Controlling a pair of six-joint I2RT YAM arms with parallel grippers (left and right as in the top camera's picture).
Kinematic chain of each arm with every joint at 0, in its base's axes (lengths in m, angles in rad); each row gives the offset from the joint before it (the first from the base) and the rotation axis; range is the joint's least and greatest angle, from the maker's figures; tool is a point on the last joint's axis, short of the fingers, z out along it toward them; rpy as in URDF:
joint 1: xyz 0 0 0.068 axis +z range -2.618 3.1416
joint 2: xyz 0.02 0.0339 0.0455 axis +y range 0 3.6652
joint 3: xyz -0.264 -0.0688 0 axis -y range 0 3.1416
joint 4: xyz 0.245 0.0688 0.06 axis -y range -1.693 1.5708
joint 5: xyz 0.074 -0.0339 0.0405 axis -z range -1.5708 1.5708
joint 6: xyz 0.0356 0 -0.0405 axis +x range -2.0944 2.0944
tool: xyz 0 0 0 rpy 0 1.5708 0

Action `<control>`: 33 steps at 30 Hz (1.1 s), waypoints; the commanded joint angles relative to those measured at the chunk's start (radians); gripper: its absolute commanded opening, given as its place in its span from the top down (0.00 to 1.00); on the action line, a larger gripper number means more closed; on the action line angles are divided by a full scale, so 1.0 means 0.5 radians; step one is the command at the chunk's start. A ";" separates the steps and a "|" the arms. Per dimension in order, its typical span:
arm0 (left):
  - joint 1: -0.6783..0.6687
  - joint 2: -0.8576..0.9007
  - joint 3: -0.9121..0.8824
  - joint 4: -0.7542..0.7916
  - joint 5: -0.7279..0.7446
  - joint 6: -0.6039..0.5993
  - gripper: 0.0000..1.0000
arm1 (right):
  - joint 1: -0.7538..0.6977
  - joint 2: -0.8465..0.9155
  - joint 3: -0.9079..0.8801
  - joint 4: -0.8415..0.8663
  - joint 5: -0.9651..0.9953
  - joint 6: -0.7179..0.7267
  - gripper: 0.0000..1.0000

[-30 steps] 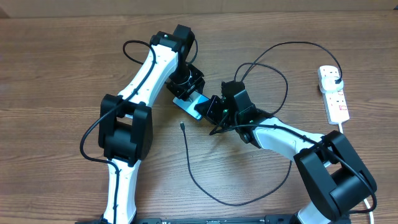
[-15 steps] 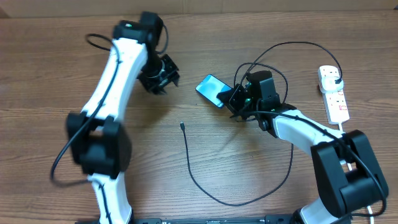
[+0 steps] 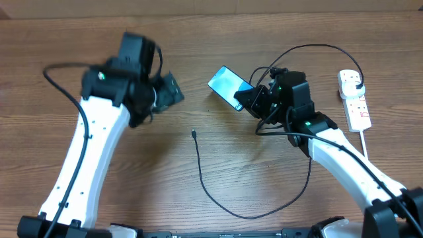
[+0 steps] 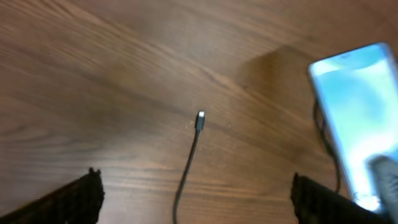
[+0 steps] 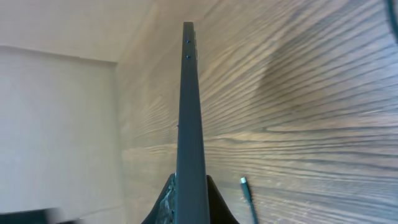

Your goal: Plug charger to phone and switch on socket

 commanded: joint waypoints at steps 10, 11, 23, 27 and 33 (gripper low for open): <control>-0.007 -0.284 -1.130 1.605 0.877 -0.397 0.00 | 0.021 -0.063 0.028 0.070 -0.243 0.347 0.96; -0.007 -0.284 -1.185 1.741 0.894 -0.495 0.00 | 0.021 -0.063 0.027 0.091 -0.246 0.397 0.96; -0.007 -0.275 -1.460 2.673 0.808 -1.376 0.00 | 0.132 0.212 0.027 0.755 -0.221 0.949 0.96; -0.007 -0.257 -1.460 2.792 0.747 -1.478 0.00 | 0.224 0.289 0.027 0.869 -0.171 1.012 0.96; -0.007 -0.124 -1.460 2.924 0.670 -1.585 0.01 | 0.325 0.330 0.027 0.906 -0.103 1.027 0.96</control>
